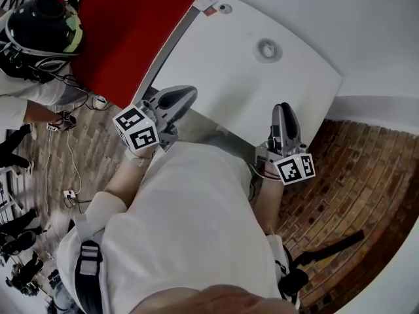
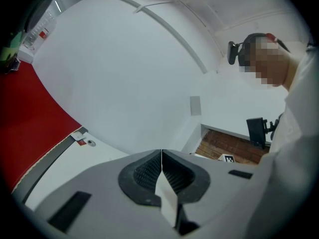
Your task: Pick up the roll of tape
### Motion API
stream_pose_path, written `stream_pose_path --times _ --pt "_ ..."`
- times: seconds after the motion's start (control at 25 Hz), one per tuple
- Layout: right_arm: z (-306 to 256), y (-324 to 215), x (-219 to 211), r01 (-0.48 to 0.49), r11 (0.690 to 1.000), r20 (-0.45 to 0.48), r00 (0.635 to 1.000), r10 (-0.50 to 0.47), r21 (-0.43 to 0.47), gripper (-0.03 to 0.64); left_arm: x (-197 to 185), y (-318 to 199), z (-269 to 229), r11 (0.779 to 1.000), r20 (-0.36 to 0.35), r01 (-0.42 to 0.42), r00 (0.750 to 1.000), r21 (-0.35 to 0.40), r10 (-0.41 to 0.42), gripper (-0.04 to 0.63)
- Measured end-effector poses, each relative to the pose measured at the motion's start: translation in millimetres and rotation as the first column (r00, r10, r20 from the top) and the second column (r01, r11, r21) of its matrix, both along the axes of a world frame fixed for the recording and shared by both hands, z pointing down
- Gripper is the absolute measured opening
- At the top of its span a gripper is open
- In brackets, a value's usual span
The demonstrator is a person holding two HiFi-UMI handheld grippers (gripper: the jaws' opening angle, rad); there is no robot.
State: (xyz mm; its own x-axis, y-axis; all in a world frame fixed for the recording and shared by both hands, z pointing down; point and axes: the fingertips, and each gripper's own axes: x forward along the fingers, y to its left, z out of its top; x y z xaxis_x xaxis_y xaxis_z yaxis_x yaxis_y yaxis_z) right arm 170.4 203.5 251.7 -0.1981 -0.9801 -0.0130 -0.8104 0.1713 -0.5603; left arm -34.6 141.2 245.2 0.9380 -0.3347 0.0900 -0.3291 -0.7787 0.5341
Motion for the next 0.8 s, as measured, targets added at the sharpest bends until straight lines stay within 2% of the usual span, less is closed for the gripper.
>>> stream_pose_path --times 0.16,0.44,0.8 --pt "0.5 -21.8 30.1 0.031 1.0 0.001 1.0 -0.031 -0.003 0.107 29.5 -14.0 2.9 1.0 -0.001 0.02 1.0 -0.006 -0.02 0.009" --pt "11.3 -46.0 77.0 0.072 0.997 0.005 0.997 -0.072 -0.017 0.124 77.8 -30.4 8.2 0.999 0.039 0.048 0.998 -0.025 -0.047 0.009" --pt "19.2 -70.9 106.8 0.12 0.991 -0.019 0.992 -0.121 -0.055 0.132 110.8 -42.8 17.9 0.995 0.05 0.071 0.996 -0.066 -0.067 0.009"
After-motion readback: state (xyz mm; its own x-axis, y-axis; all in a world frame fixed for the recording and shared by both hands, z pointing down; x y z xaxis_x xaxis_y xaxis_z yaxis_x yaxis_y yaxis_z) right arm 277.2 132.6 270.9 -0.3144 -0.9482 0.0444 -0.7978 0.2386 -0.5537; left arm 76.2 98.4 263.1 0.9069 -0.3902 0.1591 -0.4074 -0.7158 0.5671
